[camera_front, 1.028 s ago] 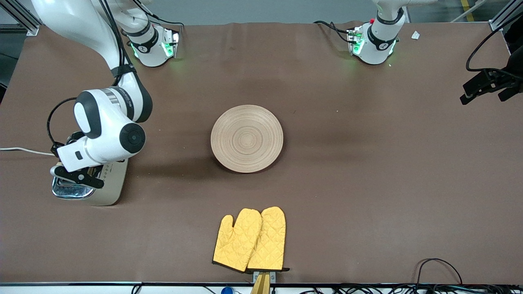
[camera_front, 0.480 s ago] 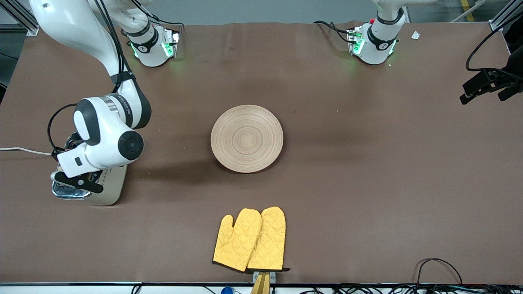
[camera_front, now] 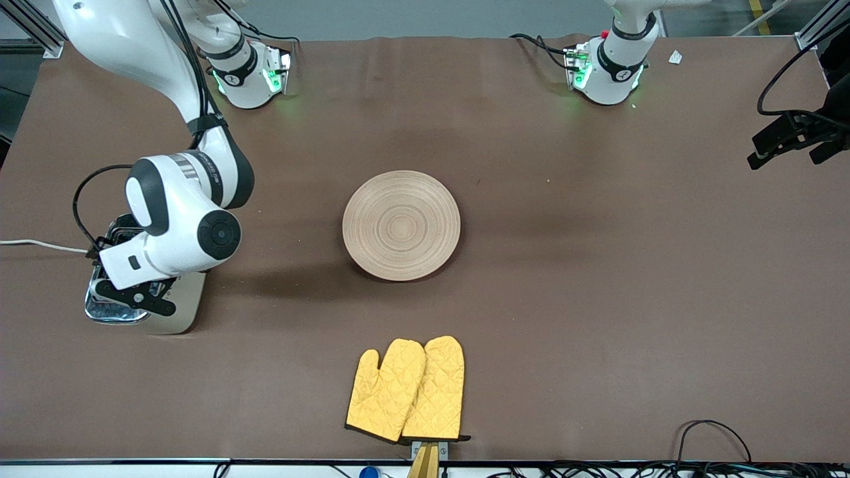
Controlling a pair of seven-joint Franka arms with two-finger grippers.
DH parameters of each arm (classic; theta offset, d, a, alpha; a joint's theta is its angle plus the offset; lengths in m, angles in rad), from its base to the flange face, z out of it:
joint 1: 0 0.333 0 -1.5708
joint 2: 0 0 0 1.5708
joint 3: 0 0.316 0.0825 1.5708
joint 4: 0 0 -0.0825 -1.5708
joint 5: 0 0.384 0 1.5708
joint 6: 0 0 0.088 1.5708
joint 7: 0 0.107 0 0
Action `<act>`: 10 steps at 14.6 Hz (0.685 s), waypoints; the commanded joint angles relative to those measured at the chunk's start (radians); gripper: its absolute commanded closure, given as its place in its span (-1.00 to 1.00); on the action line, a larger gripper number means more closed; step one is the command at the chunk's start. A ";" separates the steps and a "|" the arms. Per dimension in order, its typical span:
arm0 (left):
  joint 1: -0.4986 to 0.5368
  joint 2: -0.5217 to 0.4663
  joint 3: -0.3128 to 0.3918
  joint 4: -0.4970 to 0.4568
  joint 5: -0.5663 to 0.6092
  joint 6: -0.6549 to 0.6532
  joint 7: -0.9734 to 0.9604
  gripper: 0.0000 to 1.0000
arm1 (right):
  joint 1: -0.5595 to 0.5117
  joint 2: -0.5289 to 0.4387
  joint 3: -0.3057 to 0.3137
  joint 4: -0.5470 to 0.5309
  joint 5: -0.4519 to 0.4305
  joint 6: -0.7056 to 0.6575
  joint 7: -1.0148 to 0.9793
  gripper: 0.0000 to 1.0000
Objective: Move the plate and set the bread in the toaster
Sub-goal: 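Open the right gripper and raise it away from the toaster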
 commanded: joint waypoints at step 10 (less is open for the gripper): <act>0.004 0.004 -0.001 0.019 -0.007 -0.010 0.015 -1.00 | -0.299 -0.343 0.045 0.063 0.737 -0.025 -0.469 -1.00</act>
